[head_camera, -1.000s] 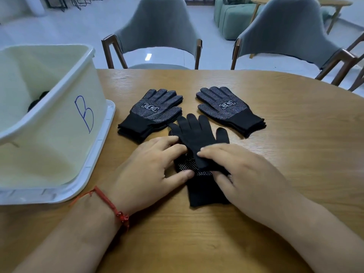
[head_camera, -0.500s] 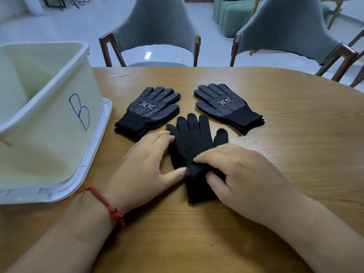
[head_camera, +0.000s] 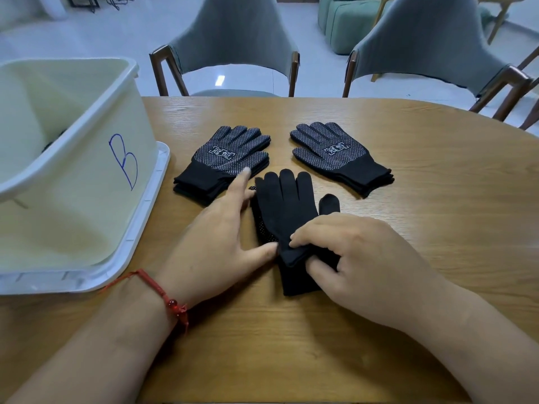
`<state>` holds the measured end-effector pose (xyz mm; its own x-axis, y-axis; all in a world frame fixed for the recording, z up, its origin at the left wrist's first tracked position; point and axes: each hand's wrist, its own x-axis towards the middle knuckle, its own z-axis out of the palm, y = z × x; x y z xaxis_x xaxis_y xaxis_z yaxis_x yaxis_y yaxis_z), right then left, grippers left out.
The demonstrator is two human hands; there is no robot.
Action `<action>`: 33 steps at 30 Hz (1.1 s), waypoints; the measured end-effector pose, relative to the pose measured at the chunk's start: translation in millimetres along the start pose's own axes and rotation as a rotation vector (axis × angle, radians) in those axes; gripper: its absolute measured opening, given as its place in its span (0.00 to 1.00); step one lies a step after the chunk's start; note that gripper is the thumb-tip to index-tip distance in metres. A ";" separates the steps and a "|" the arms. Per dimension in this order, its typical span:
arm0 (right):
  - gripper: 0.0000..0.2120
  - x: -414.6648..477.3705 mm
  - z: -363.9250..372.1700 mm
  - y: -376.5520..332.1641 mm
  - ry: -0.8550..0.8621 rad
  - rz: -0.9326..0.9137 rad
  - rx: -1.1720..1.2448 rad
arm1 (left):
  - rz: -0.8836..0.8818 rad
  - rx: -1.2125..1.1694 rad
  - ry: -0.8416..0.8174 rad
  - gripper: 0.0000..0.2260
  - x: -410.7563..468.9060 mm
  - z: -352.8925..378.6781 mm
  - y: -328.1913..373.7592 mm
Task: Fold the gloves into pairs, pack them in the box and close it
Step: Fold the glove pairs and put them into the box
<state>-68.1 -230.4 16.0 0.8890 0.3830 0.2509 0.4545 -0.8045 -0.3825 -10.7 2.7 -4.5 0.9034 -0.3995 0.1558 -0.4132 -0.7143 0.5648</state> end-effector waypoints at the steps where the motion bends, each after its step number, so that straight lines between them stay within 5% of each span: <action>1: 0.15 0.2 -0.3 -0.5 -0.003 0.001 0.005 | -0.012 -0.020 0.002 0.52 -0.1 -0.9 0.6; 8: 0.14 0.9 -3.8 -0.8 -0.003 0.022 0.048 | 0.033 0.057 -0.034 0.42 -0.2 -0.9 -2.1; 17: 0.15 -0.2 -4.9 -0.5 -0.090 0.011 -0.003 | 0.007 0.107 -0.045 0.47 -0.4 -0.7 -2.4; 26: 0.07 -0.1 -8.3 1.2 -0.118 0.014 0.047 | 0.302 0.124 -0.035 0.07 -3.2 -13.1 5.6; 33: 0.07 -4.3 -13.7 1.0 -0.194 -0.061 -0.004 | 0.254 0.056 -0.106 0.09 -4.2 -19.4 3.4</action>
<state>-72.2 -239.1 26.7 0.8543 0.5107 0.0969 0.5075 -0.7790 -0.3682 -13.6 13.1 12.5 0.7540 -0.6259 0.1993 -0.6335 -0.6126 0.4726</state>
